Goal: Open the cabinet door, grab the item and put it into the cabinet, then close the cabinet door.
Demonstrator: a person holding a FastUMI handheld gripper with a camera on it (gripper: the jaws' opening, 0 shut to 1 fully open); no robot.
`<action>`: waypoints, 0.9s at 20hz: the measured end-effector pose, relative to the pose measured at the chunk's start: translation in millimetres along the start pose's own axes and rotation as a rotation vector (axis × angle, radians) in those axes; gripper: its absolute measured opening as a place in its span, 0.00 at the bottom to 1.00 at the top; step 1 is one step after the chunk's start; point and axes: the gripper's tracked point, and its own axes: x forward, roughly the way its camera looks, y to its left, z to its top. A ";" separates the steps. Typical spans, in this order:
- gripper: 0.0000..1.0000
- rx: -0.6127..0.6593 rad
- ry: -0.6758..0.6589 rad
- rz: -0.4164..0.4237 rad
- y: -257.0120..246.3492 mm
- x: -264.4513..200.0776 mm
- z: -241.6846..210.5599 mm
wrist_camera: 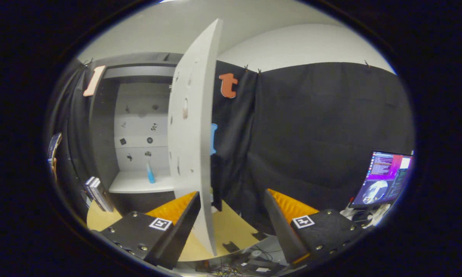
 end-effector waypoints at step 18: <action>0.95 0.057 0.023 0.055 -9.9 38.0 -0.6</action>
